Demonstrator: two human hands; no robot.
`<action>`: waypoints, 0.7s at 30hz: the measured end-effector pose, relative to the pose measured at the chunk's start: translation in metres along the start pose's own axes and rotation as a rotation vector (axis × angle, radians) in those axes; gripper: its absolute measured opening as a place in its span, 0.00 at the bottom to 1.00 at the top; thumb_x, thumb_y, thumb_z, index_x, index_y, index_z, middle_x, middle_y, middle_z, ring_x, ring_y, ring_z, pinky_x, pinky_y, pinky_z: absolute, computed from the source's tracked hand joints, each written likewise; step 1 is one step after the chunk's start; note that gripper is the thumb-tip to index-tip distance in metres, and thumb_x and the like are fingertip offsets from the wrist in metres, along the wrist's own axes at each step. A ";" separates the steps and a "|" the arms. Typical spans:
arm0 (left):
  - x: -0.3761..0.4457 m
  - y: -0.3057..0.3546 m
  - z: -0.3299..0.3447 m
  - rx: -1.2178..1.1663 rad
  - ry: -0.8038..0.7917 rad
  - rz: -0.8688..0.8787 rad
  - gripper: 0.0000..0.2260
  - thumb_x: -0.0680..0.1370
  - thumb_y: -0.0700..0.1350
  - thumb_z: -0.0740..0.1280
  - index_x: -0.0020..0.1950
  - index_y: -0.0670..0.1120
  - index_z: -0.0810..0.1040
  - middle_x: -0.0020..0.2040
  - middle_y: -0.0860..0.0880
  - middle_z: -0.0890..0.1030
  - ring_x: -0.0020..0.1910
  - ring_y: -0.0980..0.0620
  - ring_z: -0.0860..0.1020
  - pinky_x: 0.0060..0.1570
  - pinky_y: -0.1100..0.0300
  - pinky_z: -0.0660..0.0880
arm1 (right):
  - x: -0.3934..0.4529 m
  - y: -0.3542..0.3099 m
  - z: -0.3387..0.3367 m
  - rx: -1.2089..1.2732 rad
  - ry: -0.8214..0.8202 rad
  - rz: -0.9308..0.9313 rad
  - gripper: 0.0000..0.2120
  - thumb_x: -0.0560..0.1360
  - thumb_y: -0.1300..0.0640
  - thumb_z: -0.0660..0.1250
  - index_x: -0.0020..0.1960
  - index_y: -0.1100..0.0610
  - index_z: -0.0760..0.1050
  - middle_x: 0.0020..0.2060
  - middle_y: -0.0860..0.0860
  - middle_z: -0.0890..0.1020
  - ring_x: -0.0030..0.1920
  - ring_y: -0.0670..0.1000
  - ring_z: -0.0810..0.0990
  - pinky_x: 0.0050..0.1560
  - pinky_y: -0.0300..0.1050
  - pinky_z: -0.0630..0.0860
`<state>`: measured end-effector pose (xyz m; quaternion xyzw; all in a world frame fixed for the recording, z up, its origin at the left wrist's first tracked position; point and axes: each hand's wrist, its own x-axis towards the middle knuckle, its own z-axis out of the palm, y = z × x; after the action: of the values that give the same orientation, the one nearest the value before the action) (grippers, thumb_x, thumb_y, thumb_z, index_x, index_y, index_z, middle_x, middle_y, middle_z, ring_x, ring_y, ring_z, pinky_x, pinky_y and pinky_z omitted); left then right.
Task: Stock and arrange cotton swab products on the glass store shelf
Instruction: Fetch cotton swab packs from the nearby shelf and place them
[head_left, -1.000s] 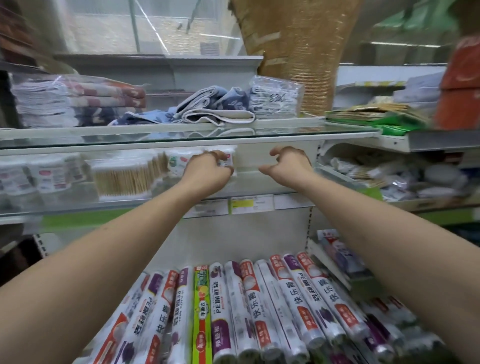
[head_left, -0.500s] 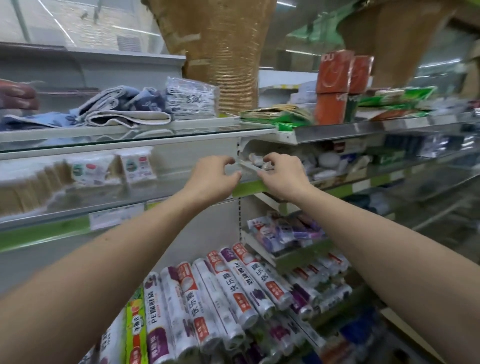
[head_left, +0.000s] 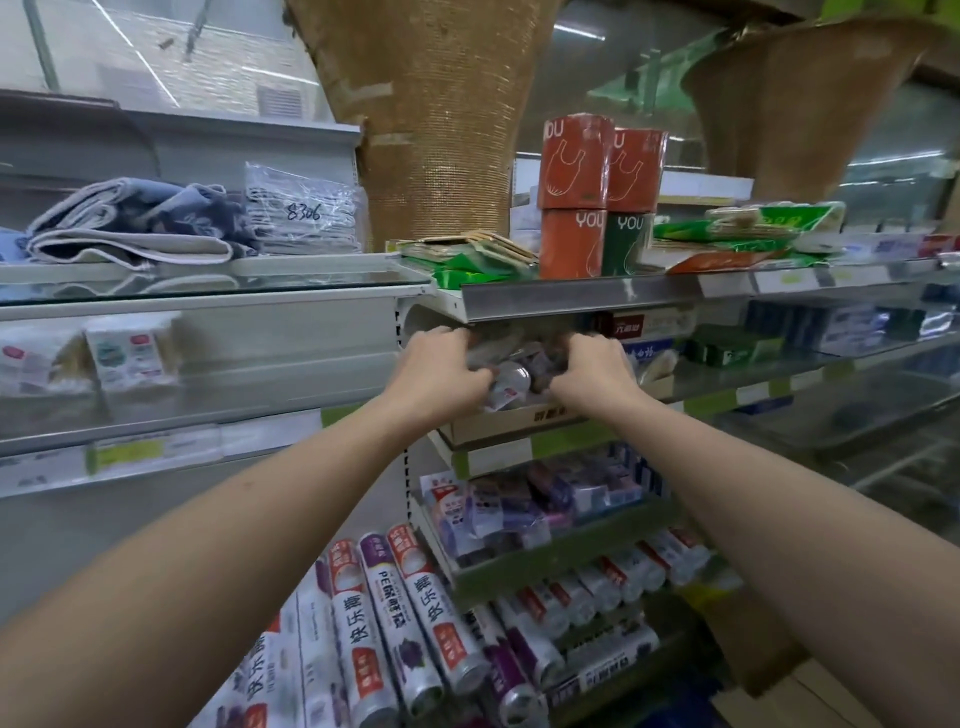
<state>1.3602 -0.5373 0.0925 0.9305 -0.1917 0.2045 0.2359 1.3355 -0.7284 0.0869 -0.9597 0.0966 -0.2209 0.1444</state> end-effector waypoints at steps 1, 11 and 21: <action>0.007 0.004 0.005 0.003 -0.007 -0.032 0.18 0.71 0.55 0.68 0.54 0.45 0.82 0.53 0.43 0.82 0.53 0.41 0.79 0.52 0.47 0.79 | 0.007 0.006 0.000 0.003 -0.016 0.014 0.06 0.70 0.57 0.68 0.46 0.57 0.74 0.48 0.58 0.78 0.54 0.61 0.74 0.48 0.51 0.74; 0.052 0.013 0.050 0.097 -0.073 -0.178 0.21 0.68 0.57 0.65 0.58 0.51 0.81 0.55 0.46 0.84 0.53 0.42 0.82 0.50 0.52 0.81 | 0.075 0.010 0.031 -0.013 -0.114 -0.211 0.13 0.77 0.50 0.67 0.57 0.55 0.78 0.54 0.55 0.80 0.51 0.56 0.78 0.46 0.44 0.72; 0.068 0.005 0.057 -0.002 0.118 -0.225 0.25 0.71 0.64 0.69 0.64 0.54 0.79 0.61 0.48 0.83 0.60 0.43 0.80 0.52 0.58 0.75 | 0.096 -0.006 0.057 0.024 -0.002 -0.391 0.11 0.83 0.57 0.58 0.62 0.58 0.73 0.62 0.59 0.77 0.64 0.59 0.74 0.60 0.47 0.69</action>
<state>1.4321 -0.5887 0.0801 0.9321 -0.0721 0.2312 0.2694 1.4468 -0.7336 0.0780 -0.9586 -0.0943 -0.2451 0.1101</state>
